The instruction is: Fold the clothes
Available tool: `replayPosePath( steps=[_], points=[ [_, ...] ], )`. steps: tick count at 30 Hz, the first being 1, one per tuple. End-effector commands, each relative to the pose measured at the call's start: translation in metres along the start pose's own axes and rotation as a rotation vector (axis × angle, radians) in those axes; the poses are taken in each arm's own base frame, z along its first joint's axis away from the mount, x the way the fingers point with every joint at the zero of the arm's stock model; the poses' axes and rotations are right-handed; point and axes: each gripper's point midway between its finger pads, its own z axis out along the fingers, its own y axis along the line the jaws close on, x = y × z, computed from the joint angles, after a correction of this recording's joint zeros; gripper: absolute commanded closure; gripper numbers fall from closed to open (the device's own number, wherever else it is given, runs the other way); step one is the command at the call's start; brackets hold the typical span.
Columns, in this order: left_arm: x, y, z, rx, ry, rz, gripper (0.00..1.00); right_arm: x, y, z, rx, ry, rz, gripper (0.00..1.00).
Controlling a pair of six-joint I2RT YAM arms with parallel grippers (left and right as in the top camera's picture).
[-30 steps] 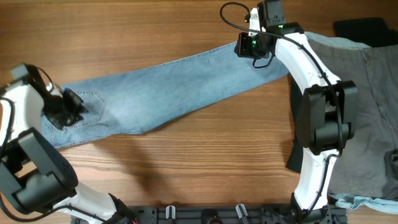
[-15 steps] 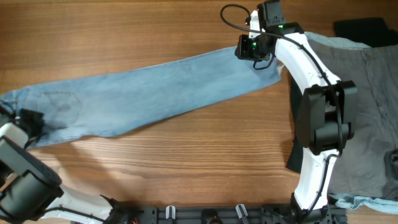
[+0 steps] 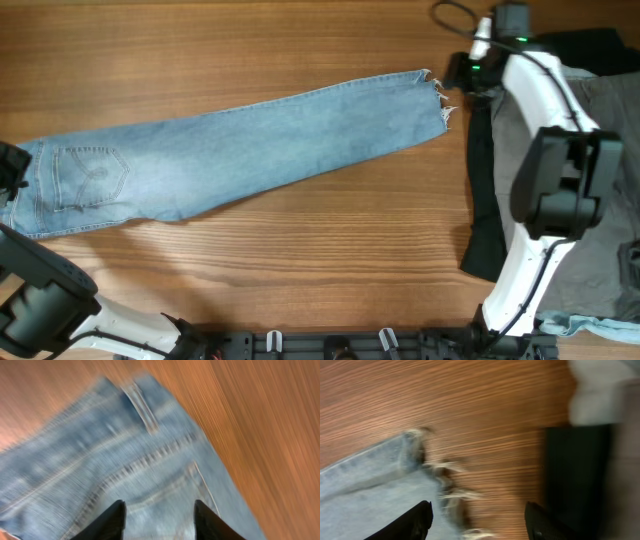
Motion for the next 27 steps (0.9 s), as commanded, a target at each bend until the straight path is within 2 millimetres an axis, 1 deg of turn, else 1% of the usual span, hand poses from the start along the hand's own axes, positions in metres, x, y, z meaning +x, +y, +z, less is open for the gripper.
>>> replayPosePath(
  steps=[1,2,3,4,5,6,8,9,10,11,12,13,14,15,16,17,18,20,23,25,27],
  points=[
    [0.017,-0.04,-0.024,0.184,0.065,0.14,0.41,0.021,0.018,0.017,-0.257,0.082,-0.14,0.33],
    [0.026,-0.044,-0.03,0.202,0.089,0.189,0.39,0.028,0.027,0.019,-0.326,0.1,-0.192,0.3],
    [0.031,-0.045,-0.035,0.201,0.103,0.223,0.37,0.035,0.028,0.025,-0.336,0.126,-0.195,0.3],
    [0.039,-0.046,-0.045,0.201,0.12,0.257,0.34,0.046,0.03,0.036,-0.338,0.164,-0.194,0.29],
    [0.042,-0.048,-0.051,0.201,0.125,0.258,0.32,0.05,0.032,0.04,-0.34,0.179,-0.196,0.29],
    [0.044,-0.049,-0.057,0.202,0.125,0.26,0.31,0.058,0.034,0.049,-0.343,0.203,-0.211,0.29],
    [0.046,-0.053,-0.08,0.208,0.104,0.268,0.31,0.071,0.039,0.063,-0.34,0.242,-0.229,0.29],
    [0.046,-0.055,-0.089,0.212,0.089,0.272,0.31,0.076,0.042,0.067,-0.342,0.254,-0.234,0.29],
    [0.045,-0.057,-0.101,0.217,0.065,0.279,0.31,0.08,0.045,0.071,-0.344,0.266,-0.239,0.32],
    [0.044,-0.06,-0.112,0.223,0.04,0.287,0.31,0.082,0.049,0.074,-0.347,0.271,-0.249,0.38],
    [0.043,-0.062,-0.123,0.229,0.015,0.294,0.31,0.083,0.054,0.074,-0.354,0.27,-0.258,0.47],
    [0.042,-0.064,-0.132,0.234,-0.006,0.3,0.3,0.083,0.059,0.074,-0.366,0.265,-0.269,0.57],
    [0.042,-0.066,-0.143,0.241,-0.032,0.308,0.3,0.083,0.065,0.073,-0.389,0.262,-0.28,0.7],
    [0.041,-0.068,-0.15,0.245,-0.048,0.312,0.29,0.084,0.069,0.072,-0.409,0.259,-0.294,0.77],
    [0.041,-0.069,-0.157,0.249,-0.065,0.317,0.29,0.083,0.069,0.072,-0.41,0.257,-0.292,0.86],
    [0.041,-0.07,-0.16,0.251,-0.074,0.319,0.29,0.082,0.07,0.072,-0.41,0.255,-0.292,0.93],
    [0.041,-0.07,-0.166,0.254,-0.085,0.322,0.29,0.079,0.068,0.071,-0.408,0.249,-0.284,0.95],
    [0.043,-0.071,-0.17,0.254,-0.089,0.324,0.29,0.071,0.063,0.068,-0.404,0.23,-0.274,0.96],
    [0.048,-0.069,-0.17,0.25,-0.069,0.318,0.29,0.048,0.051,0.057,-0.389,0.178,-0.228,0.96],
    [0.05,-0.068,-0.17,0.247,-0.06,0.315,0.29,0.02,0.035,0.04,-0.361,0.114,-0.159,0.96],
    [0.05,-0.068,-0.17,0.247,-0.06,0.315,0.29,-0.011,0.016,0.016,-0.344,0.034,-0.105,0.96]
  ],
)
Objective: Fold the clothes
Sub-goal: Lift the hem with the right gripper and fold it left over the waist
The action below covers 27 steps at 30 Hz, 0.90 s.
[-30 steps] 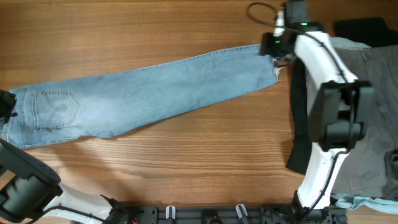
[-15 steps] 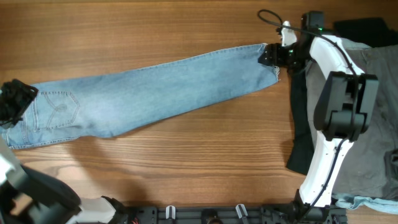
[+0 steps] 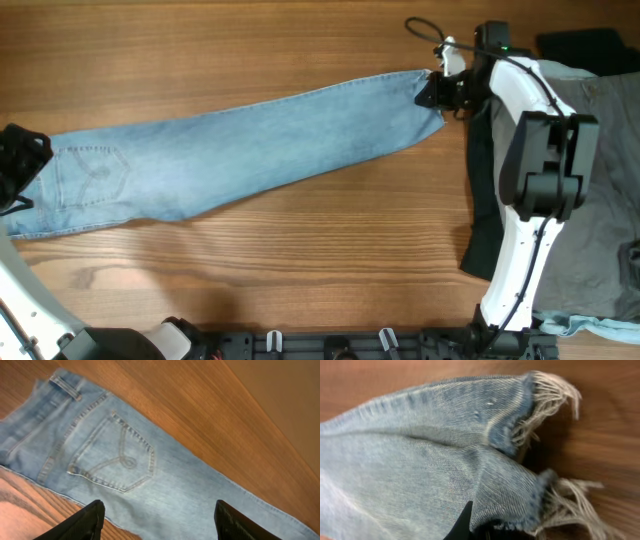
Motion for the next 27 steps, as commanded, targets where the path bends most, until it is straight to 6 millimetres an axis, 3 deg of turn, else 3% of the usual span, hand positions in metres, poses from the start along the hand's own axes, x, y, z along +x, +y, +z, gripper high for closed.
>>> replayPosePath(
  steps=[1,3,8,11,13,16,17,19,23,27],
  points=[
    [-0.004,-0.006,-0.007,0.019,-0.021,0.028,0.29,-0.045,-0.039,-0.062,0.073,-0.165,0.092,0.96],
    [-0.004,-0.006,-0.007,0.019,-0.02,0.028,0.29,-0.065,-0.045,-0.1,0.092,-0.247,0.106,0.96],
    [-0.002,-0.006,-0.007,0.018,-0.015,0.026,0.28,-0.122,-0.045,-0.235,0.175,-0.539,0.046,0.96],
    [-0.002,-0.006,-0.007,0.019,-0.013,0.025,0.28,-0.139,-0.027,-0.277,0.171,-0.635,0.061,0.96],
    [0.0,-0.006,-0.007,0.018,-0.006,0.022,0.28,-0.145,-0.006,-0.287,0.142,-0.663,0.057,0.96],
    [0.001,-0.006,-0.007,0.017,-0.001,0.018,0.28,-0.151,0.048,-0.279,0.068,-0.659,0.013,0.96],
    [0.001,-0.006,-0.007,0.018,0.0,0.016,0.28,-0.151,0.078,-0.266,0.02,-0.633,-0.028,0.96],
    [0.001,-0.006,-0.007,0.018,-0.001,0.016,0.28,-0.146,0.131,-0.236,-0.073,-0.562,-0.069,0.96],
    [0.001,-0.007,-0.007,0.019,-0.003,0.02,0.27,-0.111,0.241,-0.163,-0.172,-0.386,-0.19,0.96],
    [-0.004,-0.013,-0.007,0.049,-0.023,0.032,0.26,-0.069,0.347,-0.085,-0.077,-0.336,-0.31,0.96]
  ],
)
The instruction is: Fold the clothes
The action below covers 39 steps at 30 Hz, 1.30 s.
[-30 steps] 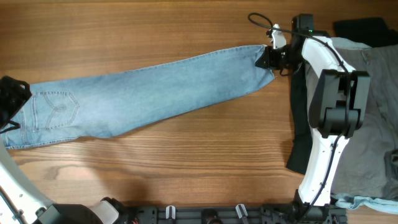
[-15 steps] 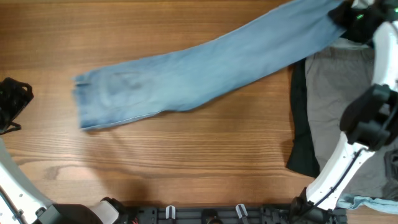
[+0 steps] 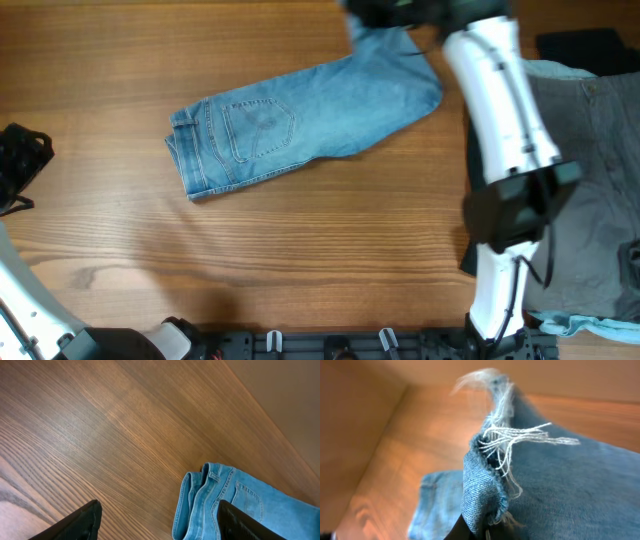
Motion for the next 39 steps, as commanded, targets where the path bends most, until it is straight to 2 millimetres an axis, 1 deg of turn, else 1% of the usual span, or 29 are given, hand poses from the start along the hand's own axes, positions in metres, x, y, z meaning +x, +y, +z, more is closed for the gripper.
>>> replayPosePath(
  steps=[1,3,5,6,7,11,13,14,15,16,17,18,19,20,21,22,24,26,28,29,30,32,33,34,35,36,37,38,39],
  points=[
    [-0.004,-0.014,-0.007,0.058,-0.019,0.031,0.26,0.012,0.056,0.032,0.061,-0.019,-0.058,0.95],
    [-0.003,-0.014,-0.007,0.059,-0.018,0.03,0.26,0.028,0.084,0.055,0.018,0.004,-0.1,0.96],
    [-0.004,-0.014,-0.007,0.059,-0.022,0.032,0.26,0.049,0.104,0.086,-0.021,0.034,-0.132,0.96],
    [-0.004,-0.014,-0.007,0.059,-0.021,0.032,0.26,0.065,0.118,0.112,-0.05,0.054,-0.161,0.96],
    [-0.004,-0.014,-0.007,0.059,-0.022,0.032,0.26,0.075,0.125,0.124,-0.067,0.073,-0.169,0.96],
    [-0.004,-0.014,-0.007,0.059,-0.022,0.032,0.27,0.129,0.154,0.16,-0.145,0.194,-0.193,0.96],
    [-0.005,-0.015,-0.007,0.06,-0.026,0.033,0.26,0.15,0.168,0.172,-0.168,0.229,-0.19,0.95],
    [-0.006,-0.015,-0.007,0.06,-0.03,0.035,0.25,0.154,0.18,0.174,-0.208,0.231,-0.203,0.92],
    [-0.009,-0.015,-0.007,0.061,-0.038,0.039,0.25,0.159,0.192,0.178,-0.25,0.229,-0.216,0.84],
    [-0.01,-0.015,-0.007,0.062,-0.045,0.042,0.25,0.162,0.205,0.181,-0.29,0.221,-0.234,0.62],
    [-0.011,-0.015,-0.007,0.063,-0.049,0.044,0.25,0.168,0.215,0.182,-0.317,0.222,-0.257,0.49],
    [-0.011,-0.015,-0.007,0.062,-0.049,0.044,0.25,0.173,0.224,0.18,-0.357,0.228,-0.306,0.44],
    [-0.011,-0.015,-0.006,0.062,-0.047,0.043,0.25,0.173,0.225,0.18,-0.363,0.226,-0.33,0.39],
    [-0.011,-0.016,-0.006,0.066,-0.046,0.043,0.24,0.168,0.224,0.176,-0.36,0.215,-0.344,0.28],
    [-0.011,-0.018,-0.006,0.08,-0.043,0.042,0.23,0.159,0.22,0.171,-0.353,0.196,-0.349,0.26],
    [-0.01,-0.019,-0.005,0.09,-0.04,0.042,0.23,0.148,0.213,0.166,-0.336,0.177,-0.342,0.26],
    [-0.007,-0.028,-0.002,0.122,-0.025,0.054,0.24,0.107,0.175,0.147,-0.228,0.112,-0.297,0.32],
    [0.001,-0.047,0.005,0.153,0.008,0.11,0.3,0.066,0.11,0.119,-0.079,0.067,-0.18,0.37],
    [0.013,-0.066,0.012,0.181,0.049,0.174,0.3,0.042,0.05,0.094,0.008,0.05,-0.094,0.37],
    [0.02,-0.074,0.015,0.194,0.073,0.201,0.28,0.036,0.021,0.085,0.045,0.053,-0.052,0.37],
    [0.03,-0.085,0.02,0.211,0.109,0.228,0.25,0.033,-0.018,0.069,0.09,0.067,0.012,0.37],
    [0.046,-0.104,0.031,0.24,0.171,0.266,0.27,0.033,-0.072,0.045,0.156,0.09,0.101,0.41],
    [0.053,-0.112,0.037,0.252,0.198,0.284,0.31,0.036,-0.095,0.034,0.176,0.106,0.124,0.45],
    [0.069,-0.126,0.051,0.273,0.26,0.319,0.51,0.039,-0.133,0.009,0.199,0.123,0.164,0.53],
    [0.08,-0.134,0.063,0.28,0.302,0.338,0.68,0.04,-0.143,-0.002,0.168,0.129,0.17,0.62],
    [0.092,-0.139,0.078,0.278,0.351,0.353,0.81,0.04,-0.144,-0.009,0.117,0.132,0.158,0.72],
    [0.102,-0.14,0.094,0.266,0.398,0.363,0.88,0.041,-0.142,-0.014,0.059,0.135,0.153,0.81],
    [0.112,-0.138,0.109,0.247,0.439,0.367,0.9,0.043,-0.141,-0.016,0.038,0.144,0.154,0.85],
    [0.123,-0.136,0.129,0.235,0.487,0.353,0.87,0.048,-0.138,-0.016,0.036,0.164,0.158,0.92]
  ],
)
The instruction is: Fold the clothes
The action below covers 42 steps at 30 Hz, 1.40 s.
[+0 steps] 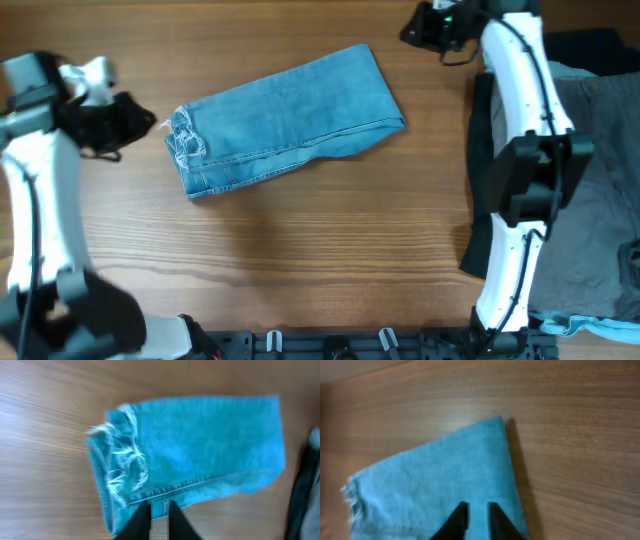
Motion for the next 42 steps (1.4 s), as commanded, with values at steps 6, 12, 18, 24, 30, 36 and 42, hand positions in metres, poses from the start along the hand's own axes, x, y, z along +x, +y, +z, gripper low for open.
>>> replayPosePath(
  steps=[6,12,18,24,30,36,42],
  points=[
    [0.009,0.025,0.084,0.014,0.158,-0.148,0.61,0.058,0.102,0.049,-0.193,0.181,-0.254,0.94],
    [0.012,0.038,0.056,-0.008,0.148,-0.199,0.06,0.147,0.144,0.162,-0.244,0.395,-0.361,0.89],
    [0.039,0.065,0.077,-0.094,0.214,-0.201,0.0,0.2,0.124,0.211,-0.212,0.537,-0.284,0.9],
    [0.082,0.083,0.126,-0.058,0.322,-0.256,0.0,0.2,0.119,0.211,-0.185,0.537,-0.288,0.9],
    [0.089,0.067,0.161,0.059,0.34,-0.241,0.07,0.201,0.112,0.212,-0.145,0.543,-0.292,0.89],
    [0.092,0.045,0.174,0.072,0.351,-0.166,0.26,0.201,0.112,0.211,-0.144,0.544,-0.291,0.9],
    [0.097,0.052,0.166,0.038,0.385,-0.203,0.96,0.202,0.111,0.209,-0.138,0.552,-0.286,0.93]
  ],
)
